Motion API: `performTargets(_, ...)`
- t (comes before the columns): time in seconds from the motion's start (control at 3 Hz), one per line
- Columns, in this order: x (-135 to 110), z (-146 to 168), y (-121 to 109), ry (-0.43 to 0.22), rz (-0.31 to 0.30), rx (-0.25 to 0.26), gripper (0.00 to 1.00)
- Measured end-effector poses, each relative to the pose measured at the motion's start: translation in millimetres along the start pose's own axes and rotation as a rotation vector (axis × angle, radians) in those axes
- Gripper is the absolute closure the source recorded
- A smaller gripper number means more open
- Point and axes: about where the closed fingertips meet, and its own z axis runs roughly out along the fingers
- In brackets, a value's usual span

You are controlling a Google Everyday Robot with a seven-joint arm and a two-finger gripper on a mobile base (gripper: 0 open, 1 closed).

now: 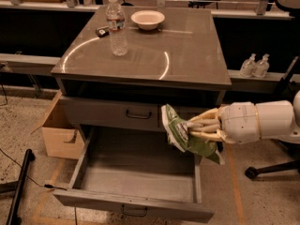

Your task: Pick green jalapeno chip bag from middle drawer and place on counter

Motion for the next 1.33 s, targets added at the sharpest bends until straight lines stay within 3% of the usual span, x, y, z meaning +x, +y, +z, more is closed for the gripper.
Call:
performTargets(0.33,-41,-17,-19,-0.035,0.023,0.056,1.0)
performTargets(1.0,-49,-16,-25,-0.047,0.036,0.084,1.0)
performTargets(1.33,-50,-15,-67,-0.033,0.052,0.115,1.0)
